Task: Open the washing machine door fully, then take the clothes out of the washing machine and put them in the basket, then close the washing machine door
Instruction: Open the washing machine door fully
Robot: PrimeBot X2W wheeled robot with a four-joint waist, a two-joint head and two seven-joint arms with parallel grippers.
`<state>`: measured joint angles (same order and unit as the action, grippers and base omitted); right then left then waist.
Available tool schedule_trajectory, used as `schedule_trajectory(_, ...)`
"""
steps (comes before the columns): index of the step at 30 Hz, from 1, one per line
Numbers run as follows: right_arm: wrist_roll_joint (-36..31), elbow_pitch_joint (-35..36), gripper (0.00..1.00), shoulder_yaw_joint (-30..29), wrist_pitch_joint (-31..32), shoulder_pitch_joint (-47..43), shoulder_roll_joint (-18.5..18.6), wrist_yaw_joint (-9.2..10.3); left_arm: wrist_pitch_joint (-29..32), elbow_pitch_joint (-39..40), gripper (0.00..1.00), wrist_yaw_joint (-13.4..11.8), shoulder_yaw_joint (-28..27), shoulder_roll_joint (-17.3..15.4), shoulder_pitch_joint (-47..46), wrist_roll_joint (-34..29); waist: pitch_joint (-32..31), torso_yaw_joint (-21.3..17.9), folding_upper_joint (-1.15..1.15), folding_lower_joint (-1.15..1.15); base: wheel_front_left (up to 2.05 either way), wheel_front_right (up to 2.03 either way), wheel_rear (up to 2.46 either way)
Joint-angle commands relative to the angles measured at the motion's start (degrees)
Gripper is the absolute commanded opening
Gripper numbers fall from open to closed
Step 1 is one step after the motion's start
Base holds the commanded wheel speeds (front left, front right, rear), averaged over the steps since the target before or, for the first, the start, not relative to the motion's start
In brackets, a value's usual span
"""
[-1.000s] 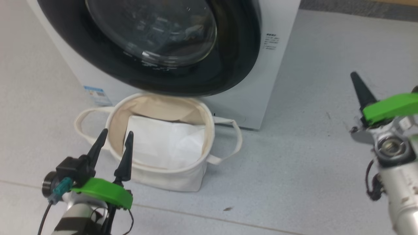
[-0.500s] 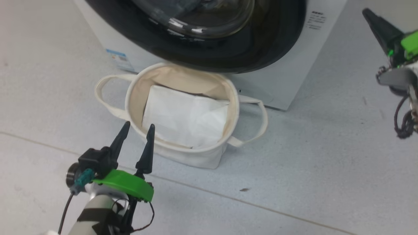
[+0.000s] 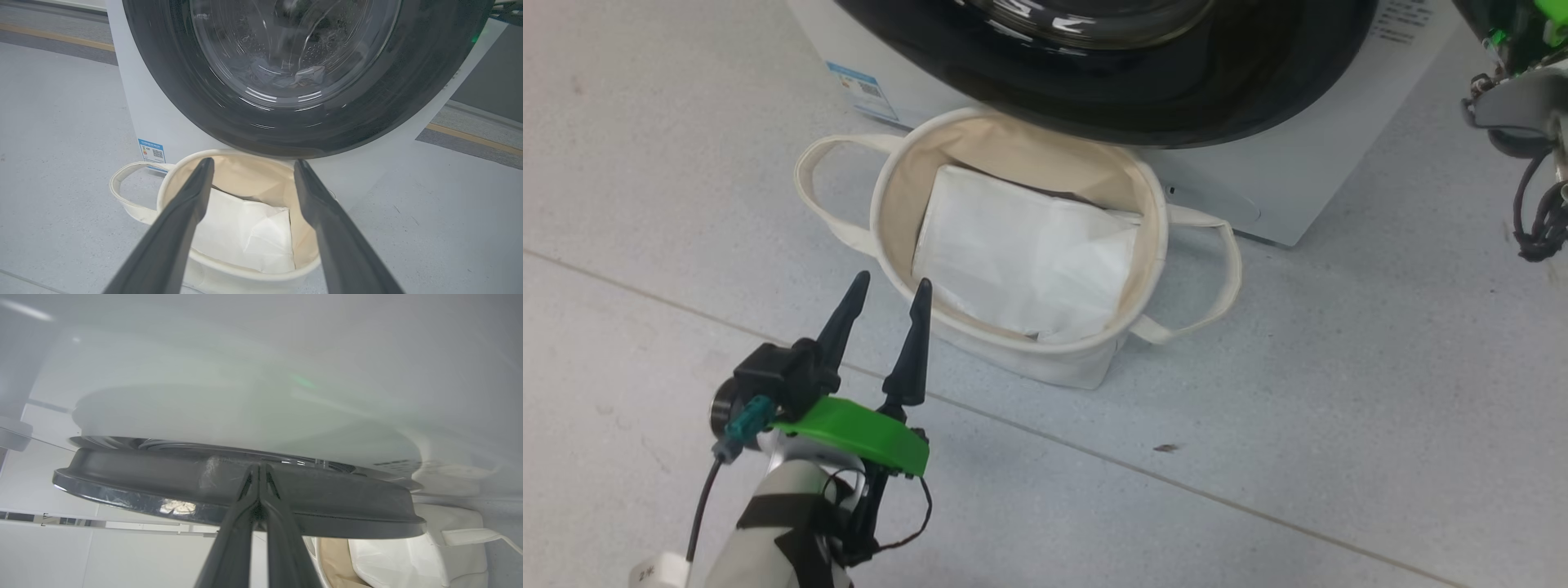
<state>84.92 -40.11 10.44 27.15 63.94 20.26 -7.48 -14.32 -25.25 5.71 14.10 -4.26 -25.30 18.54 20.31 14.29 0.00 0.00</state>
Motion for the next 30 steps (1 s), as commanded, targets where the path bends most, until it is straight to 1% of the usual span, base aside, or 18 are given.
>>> schedule_trajectory(1, -0.1, 1.4, 0.0, 0.3, 0.2, 2.8, -0.5, -0.01, -0.7, 1.4, 1.0, 0.5, -2.7, -0.5, -1.3, -0.5, 0.4, 0.5, 0.0, 0.0, 0.0, 0.0, 0.0)
schedule_trajectory(10, -0.5, -0.3, 0.0, 0.6, -0.2, 5.9, -0.5, -0.01, -0.7, 1.3, 1.0, 1.2, -4.2, 0.5, -1.1, -1.3, 2.1, 1.8, 0.0, 0.0, 0.0, 0.0, 0.0)
schedule_trajectory(13, -0.5, -1.9, 0.0, 0.6, -0.6, 7.3, -0.8, -0.01, -0.7, 1.2, 1.0, 1.3, -4.5, 0.8, -1.1, -1.4, 2.7, 2.1, 0.0, 0.0, 0.0, 0.0, 0.0)
schedule_trajectory(17, -0.6, -2.3, 0.0, 2.1, 0.8, 7.5, -1.7, -0.01, -0.7, 0.9, 1.0, 1.5, -4.4, 1.1, -1.3, -1.5, 2.5, 2.6, 0.0, 0.0, 0.0, 0.0, 0.0)
schedule_trajectory(25, 1.0, 3.0, 0.0, 5.4, 5.7, 0.0, -3.0, -0.01, -0.7, 0.4, 1.0, 1.7, -5.5, 1.3, 0.9, -2.0, -2.3, 2.2, 0.0, 0.0, 0.0, 0.0, 0.0)
schedule_trajectory(30, 2.4, 7.3, 0.0, 7.9, 8.3, -5.8, -5.3, -0.01, -0.7, 0.7, 1.0, 1.7, -8.3, 0.1, 3.5, -2.7, -6.1, 0.8, 0.0, 0.0, 0.0, 0.0, 0.0)
